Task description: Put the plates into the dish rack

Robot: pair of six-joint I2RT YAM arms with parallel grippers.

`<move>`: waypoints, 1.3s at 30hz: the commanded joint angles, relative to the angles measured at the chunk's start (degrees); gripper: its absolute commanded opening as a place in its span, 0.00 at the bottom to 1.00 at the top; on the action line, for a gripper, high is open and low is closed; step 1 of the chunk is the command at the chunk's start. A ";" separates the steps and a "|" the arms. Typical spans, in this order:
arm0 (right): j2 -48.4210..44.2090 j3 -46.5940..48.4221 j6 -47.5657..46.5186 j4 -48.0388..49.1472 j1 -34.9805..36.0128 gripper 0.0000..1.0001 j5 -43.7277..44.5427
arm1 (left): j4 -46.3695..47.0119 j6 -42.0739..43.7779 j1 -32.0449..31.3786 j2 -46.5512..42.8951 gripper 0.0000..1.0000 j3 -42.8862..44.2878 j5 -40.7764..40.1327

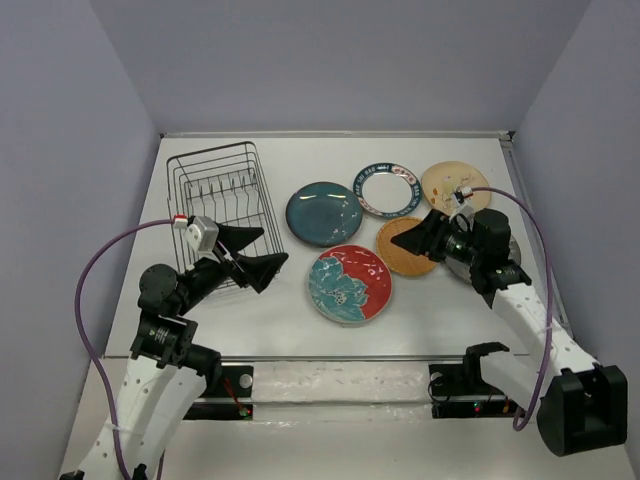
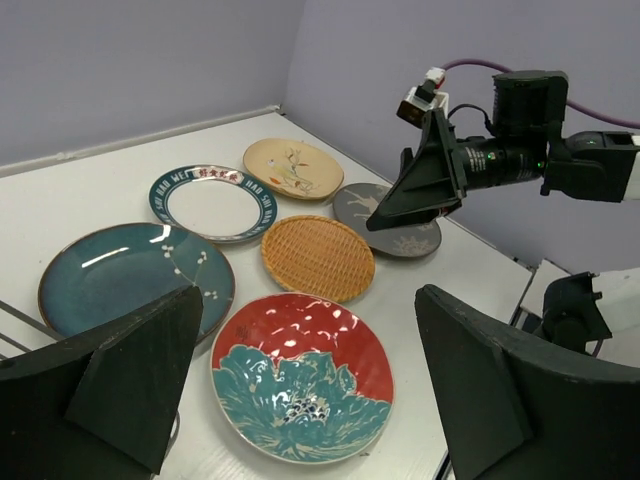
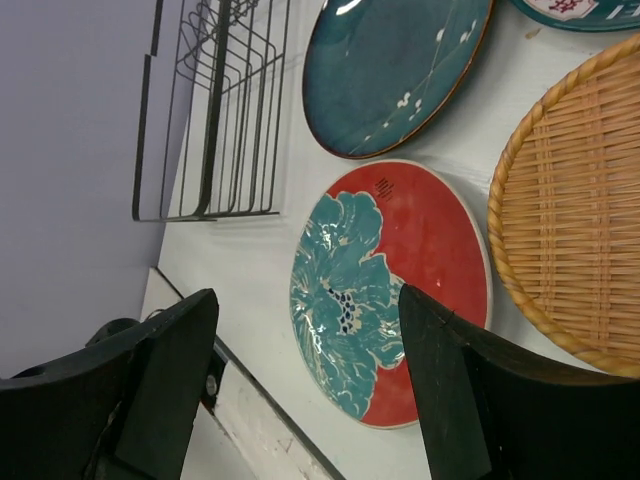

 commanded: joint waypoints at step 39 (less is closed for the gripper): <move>48.03 20.35 11.02 21.48 15.26 0.54 26.16 | -0.06 -2.48 0.49 -1.88 0.99 2.24 -9.17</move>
